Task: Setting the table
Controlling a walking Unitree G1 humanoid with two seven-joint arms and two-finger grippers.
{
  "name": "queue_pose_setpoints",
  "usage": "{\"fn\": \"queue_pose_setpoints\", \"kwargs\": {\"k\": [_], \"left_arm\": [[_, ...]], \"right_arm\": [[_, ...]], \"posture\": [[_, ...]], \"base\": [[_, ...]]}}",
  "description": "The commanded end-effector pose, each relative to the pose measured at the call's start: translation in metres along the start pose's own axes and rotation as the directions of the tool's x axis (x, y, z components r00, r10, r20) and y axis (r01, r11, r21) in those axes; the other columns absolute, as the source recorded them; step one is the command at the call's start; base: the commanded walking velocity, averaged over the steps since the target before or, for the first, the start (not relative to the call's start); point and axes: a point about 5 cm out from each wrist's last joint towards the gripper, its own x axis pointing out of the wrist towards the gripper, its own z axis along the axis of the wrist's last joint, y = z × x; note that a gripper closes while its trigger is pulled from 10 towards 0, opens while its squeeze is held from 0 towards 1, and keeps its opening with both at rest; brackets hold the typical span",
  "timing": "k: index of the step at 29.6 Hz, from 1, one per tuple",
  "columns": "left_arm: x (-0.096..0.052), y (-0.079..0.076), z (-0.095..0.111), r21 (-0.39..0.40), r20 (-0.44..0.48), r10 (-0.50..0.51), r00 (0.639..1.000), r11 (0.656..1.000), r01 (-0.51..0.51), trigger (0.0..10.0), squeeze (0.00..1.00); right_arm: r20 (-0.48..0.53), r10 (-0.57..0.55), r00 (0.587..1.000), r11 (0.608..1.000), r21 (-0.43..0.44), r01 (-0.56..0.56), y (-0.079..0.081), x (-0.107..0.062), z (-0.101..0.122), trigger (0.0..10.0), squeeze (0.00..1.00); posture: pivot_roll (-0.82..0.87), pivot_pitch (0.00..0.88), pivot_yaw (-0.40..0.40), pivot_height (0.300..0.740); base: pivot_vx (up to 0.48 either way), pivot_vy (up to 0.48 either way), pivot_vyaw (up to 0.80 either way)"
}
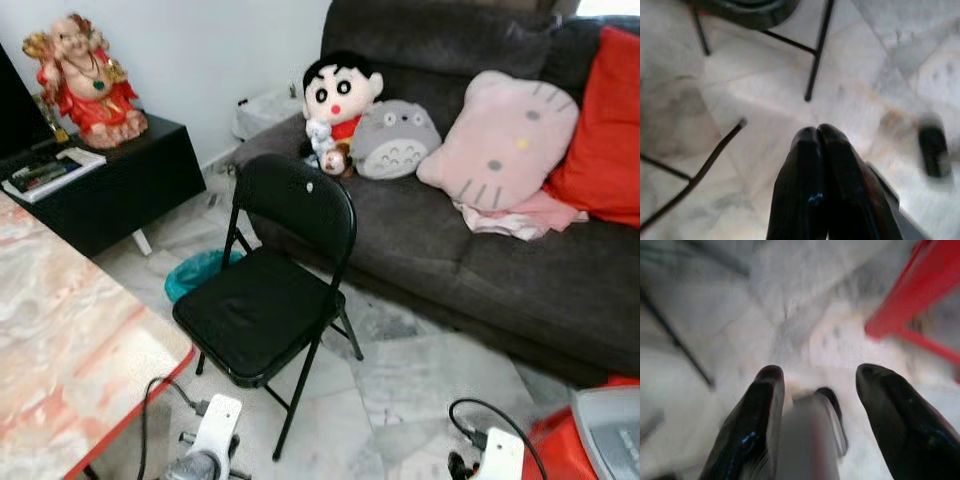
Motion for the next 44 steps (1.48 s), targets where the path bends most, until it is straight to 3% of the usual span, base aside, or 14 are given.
{"fn": "queue_pose_setpoints", "kwargs": {"k": [1, 13, 19, 44], "left_arm": [[-0.004, 0.003, -0.015, -0.009, -0.055, 0.017, 0.998, 1.000, -0.017, 10.0, 0.00], [-0.005, 0.008, -0.015, -0.028, -0.053, 0.043, 0.998, 0.999, -0.044, 10.0, 0.00], [-0.005, 0.010, -0.016, -0.027, -0.056, 0.042, 0.998, 0.999, -0.044, 10.0, 0.00], [-0.006, 0.008, -0.020, -0.066, -0.054, 0.082, 0.995, 0.994, -0.085, 10.0, 0.00]], "right_arm": [[0.049, 0.020, 0.999, 1.000, 0.002, -0.020, 0.009, 0.004, 0.018, 10.0, 0.00], [0.081, 0.044, 0.996, 0.998, -0.039, -0.041, 0.012, 0.004, 0.023, 10.0, 0.00], [0.069, 0.047, 0.997, 0.999, -0.009, -0.046, 0.014, 0.004, 0.021, 10.0, 0.00], [0.043, 0.114, 0.993, 0.991, -0.072, -0.110, 0.021, 0.005, 0.024, 10.0, 0.00]], "posture": [[-0.13, 0.000, 0.097, 0.740], [-0.13, 0.000, 0.102, 0.740], [-0.13, 0.000, 0.103, 0.740], [-0.11, 0.000, 0.064, 0.740]], "base": [[0.000, 0.000, 0.00], [0.000, 0.000, 0.10], [0.000, 0.000, 0.80], [0.000, 0.000, 0.80]]}}
